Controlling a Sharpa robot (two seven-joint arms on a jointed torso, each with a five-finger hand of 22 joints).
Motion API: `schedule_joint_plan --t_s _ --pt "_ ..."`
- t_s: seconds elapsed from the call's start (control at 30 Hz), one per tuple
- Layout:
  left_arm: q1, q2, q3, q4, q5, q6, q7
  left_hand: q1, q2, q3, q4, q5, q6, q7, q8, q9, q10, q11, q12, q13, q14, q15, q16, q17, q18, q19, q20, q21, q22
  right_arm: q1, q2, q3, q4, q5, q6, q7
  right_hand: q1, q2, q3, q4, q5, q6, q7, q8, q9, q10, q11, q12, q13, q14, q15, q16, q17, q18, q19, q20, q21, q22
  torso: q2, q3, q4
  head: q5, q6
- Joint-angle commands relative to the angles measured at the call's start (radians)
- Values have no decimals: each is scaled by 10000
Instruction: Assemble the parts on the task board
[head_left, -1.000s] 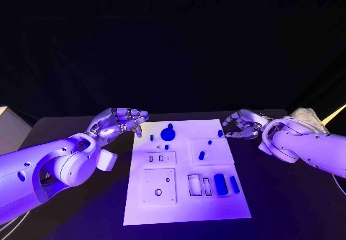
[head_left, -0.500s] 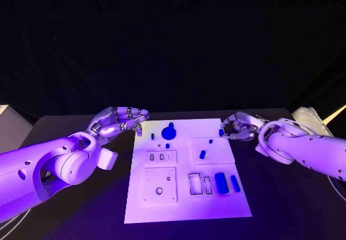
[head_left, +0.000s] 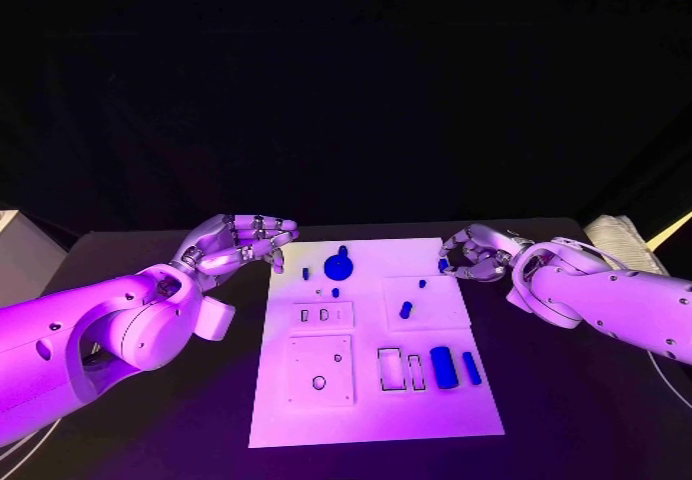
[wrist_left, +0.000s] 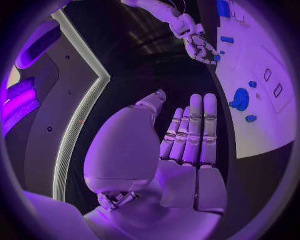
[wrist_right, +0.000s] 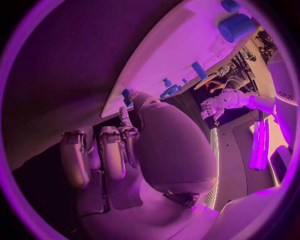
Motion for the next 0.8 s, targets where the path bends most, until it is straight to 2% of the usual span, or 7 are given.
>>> schedule_joint_plan --t_s 0.03,0.1,0.13,0.17,0.6,0.8 --pt "11 6 5 27 -36 169 46 61 69 59 -26 -40 -29 11 -28 9 -19 -10 0 -1 -48 -8 65 -8 148 -88 15 13 9 -18 50 -3 -16 -56 4 -18 22 120 106 -18 20 111 -11 65 -11 672 -101 59 2280 1043 -103 58 2633 -143 1046 -93 44 2633 -5 3 -8 3 3" --pt "11 4 5 29 -36 169 41 55 69 61 -25 -41 -32 16 -31 10 -22 -8 -1 -1 -47 -7 69 -15 148 -94 15 22 12 -20 72 -3 -22 -54 10 -15 8 156 263 -57 -104 226 -54 112 -10 690 -135 74 2296 1043 -144 58 2633 -143 1046 -124 44 2633 -1 6 -4 -13 4" --pt "11 3 5 29 -36 168 38 55 69 61 -25 -41 -32 16 -31 10 -22 -8 -1 -1 -47 -7 69 -15 148 -94 15 22 12 -22 85 -3 -25 -52 17 -14 -5 180 450 -106 -417 286 -82 130 -22 697 -165 80 2303 1043 -182 58 2633 -143 1046 -161 44 2633 0 6 -1 -15 10" --pt "11 2 5 29 -36 167 36 55 69 61 -25 -41 -32 16 -31 10 -22 -8 -1 -1 -47 -7 69 -15 148 -94 15 22 12 -22 94 -3 -27 -52 22 -14 -15 188 517 -121 -469 311 -92 139 -25 700 -172 83 2306 1043 -192 58 2633 -143 1046 -171 44 2633 0 6 -1 -15 10" --pt "11 -9 4 30 -36 166 9 55 69 61 -25 -41 -32 16 -31 10 -22 -8 -1 -1 -47 -7 69 -15 148 -94 15 22 12 -30 147 -3 -59 -49 -13 -67 -164 231 951 -286 -643 611 -206 307 5 765 -266 142 2364 1043 -304 58 2633 -143 1046 -272 44 2633 -6 9 -12 -16 11" --pt "11 -12 4 26 -36 166 4 55 69 61 -25 -41 -32 16 -31 10 -22 -8 -1 -1 -47 -7 69 -15 148 -94 15 22 12 -32 153 -3 -35 -37 -376 -109 -263 258 1080 -354 -649 779 -278 437 53 791 -330 166 2388 1043 -361 58 2633 -143 1046 -323 44 2633 -7 15 -4 -64 2"
